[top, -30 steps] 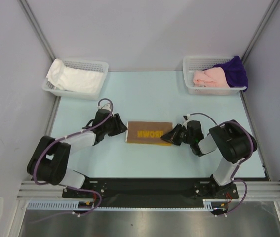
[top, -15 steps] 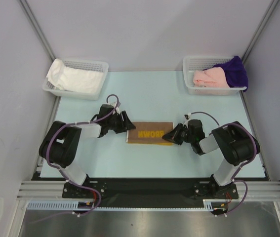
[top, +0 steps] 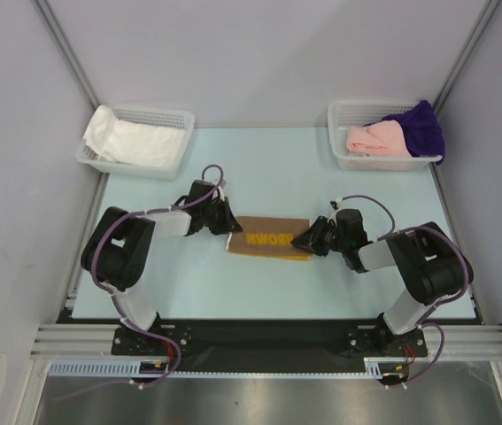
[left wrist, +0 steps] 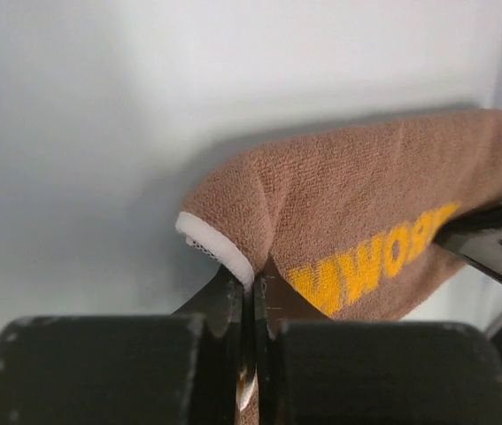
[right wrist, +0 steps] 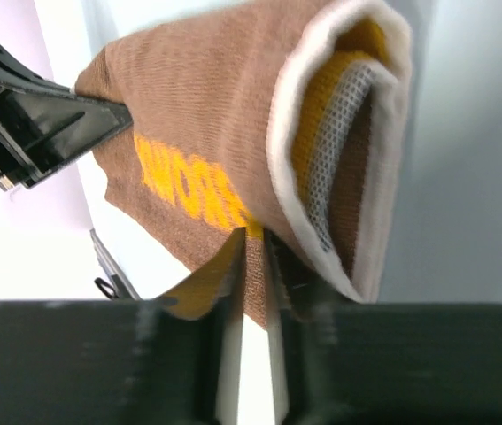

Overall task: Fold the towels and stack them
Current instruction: Neatly place the folded towel into the bin

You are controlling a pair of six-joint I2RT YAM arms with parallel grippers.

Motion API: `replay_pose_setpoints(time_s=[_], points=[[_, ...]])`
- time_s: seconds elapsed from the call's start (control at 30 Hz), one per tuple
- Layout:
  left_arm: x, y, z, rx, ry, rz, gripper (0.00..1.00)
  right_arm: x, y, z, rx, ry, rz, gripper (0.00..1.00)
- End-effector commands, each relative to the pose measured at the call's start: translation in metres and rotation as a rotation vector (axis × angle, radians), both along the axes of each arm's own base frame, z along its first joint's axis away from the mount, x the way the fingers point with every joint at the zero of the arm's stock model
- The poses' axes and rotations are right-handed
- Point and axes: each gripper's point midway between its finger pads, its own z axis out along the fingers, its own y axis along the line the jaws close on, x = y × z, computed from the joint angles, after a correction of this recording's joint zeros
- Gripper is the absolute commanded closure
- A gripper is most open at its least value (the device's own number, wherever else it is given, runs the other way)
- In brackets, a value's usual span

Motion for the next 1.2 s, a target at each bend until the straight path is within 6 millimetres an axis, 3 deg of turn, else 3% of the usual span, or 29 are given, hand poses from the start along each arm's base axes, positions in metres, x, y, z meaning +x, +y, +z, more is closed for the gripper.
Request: replay_pose_setpoints(time_s=[0.0, 0.03, 0.1, 0.13, 0.17, 0.23, 0.27, 0.3, 0.33, 0.37, 0.4, 0.43, 0.5, 0.53, 0.6, 0.63, 0.7, 0.73, 0.9, 1.17], points=[[0.015, 0.023, -0.006, 0.200, -0.011, 0.011, 0.99, 0.013, -0.011, 0.009, -0.093, -0.035, -0.021, 0.76], [0.026, 0.024, 0.004, 0.228, -0.029, 0.010, 1.00, 0.026, -0.008, 0.035, -0.083, -0.098, -0.023, 0.72], [0.034, 0.040, 0.002, 0.352, -0.028, 0.007, 1.00, 0.031, -0.008, 0.053, -0.139, -0.133, -0.018, 0.59], [0.055, 0.039, 0.019, 0.373, -0.079, 0.021, 1.00, 0.038, -0.006, 0.072, -0.158, -0.149, -0.023, 0.52], [0.062, 0.043, 0.021, 0.417, -0.092, 0.012, 1.00, 0.042, -0.005, 0.096, -0.160, -0.204, -0.028, 0.50], [0.086, 0.052, 0.029, 0.503, -0.117, 0.042, 1.00, 0.047, -0.010, 0.116, -0.209, -0.237, -0.043, 0.47], [0.094, 0.055, 0.031, 0.537, -0.130, 0.038, 1.00, 0.056, -0.008, 0.143, -0.202, -0.291, -0.052, 0.47], [0.097, 0.066, 0.018, 0.615, -0.093, 0.048, 1.00, 0.060, -0.009, 0.154, -0.220, -0.320, -0.057, 0.47], [0.120, 0.063, 0.036, 0.628, -0.137, 0.071, 1.00, 0.058, -0.012, 0.156, -0.242, -0.306, -0.053, 0.47], [0.127, 0.068, 0.038, 0.677, -0.143, 0.071, 1.00, 0.064, -0.010, 0.176, -0.235, -0.346, -0.061, 0.46], [0.131, 0.073, 0.035, 0.718, -0.125, 0.074, 1.00, 0.066, -0.010, 0.182, -0.243, -0.357, -0.065, 0.46], [0.151, 0.078, 0.041, 0.767, -0.156, 0.113, 1.00, 0.067, -0.013, 0.184, -0.260, -0.358, -0.063, 0.46], [0.163, 0.089, 0.041, 0.837, -0.143, 0.138, 1.00, 0.073, -0.013, 0.199, -0.263, -0.393, -0.071, 0.46], [0.182, 0.094, 0.046, 0.879, -0.168, 0.181, 1.00, 0.074, -0.013, 0.200, -0.266, -0.399, -0.072, 0.46], [0.194, 0.101, 0.054, 0.942, -0.183, 0.204, 1.00, 0.075, -0.009, 0.204, -0.260, -0.413, -0.063, 0.46], [0.211, 0.107, 0.072, 0.983, -0.229, 0.250, 1.00, 0.074, -0.009, 0.203, -0.268, -0.420, -0.056, 0.47], [0.221, 0.113, 0.071, 1.018, -0.231, 0.268, 1.00, 0.074, -0.008, 0.203, -0.272, -0.429, -0.049, 0.47], [0.232, 0.113, 0.083, 1.012, -0.266, 0.291, 1.00, 0.074, -0.008, 0.202, -0.274, -0.432, -0.048, 0.47], [0.252, 0.131, 0.109, 1.088, -0.318, 0.310, 1.00, 0.078, -0.007, 0.200, -0.293, -0.447, -0.037, 0.47], [0.273, 0.167, 0.176, 1.178, -0.436, 0.377, 1.00, 0.086, 0.001, 0.201, -0.297, -0.460, -0.012, 0.48]])
